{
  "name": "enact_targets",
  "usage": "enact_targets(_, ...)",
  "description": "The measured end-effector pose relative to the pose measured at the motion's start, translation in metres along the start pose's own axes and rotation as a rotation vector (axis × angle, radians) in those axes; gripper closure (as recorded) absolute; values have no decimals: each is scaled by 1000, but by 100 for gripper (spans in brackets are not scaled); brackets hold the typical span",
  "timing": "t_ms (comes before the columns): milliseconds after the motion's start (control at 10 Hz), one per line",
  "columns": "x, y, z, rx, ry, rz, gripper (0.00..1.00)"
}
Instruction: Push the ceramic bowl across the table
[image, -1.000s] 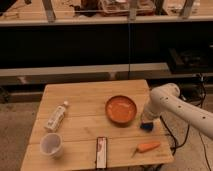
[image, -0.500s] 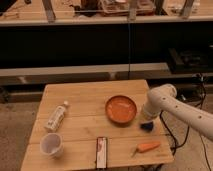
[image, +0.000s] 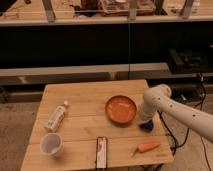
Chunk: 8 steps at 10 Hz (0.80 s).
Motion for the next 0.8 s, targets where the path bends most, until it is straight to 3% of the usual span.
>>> enact_targets(800,-23,-18,7,-9,-6,-67,97)
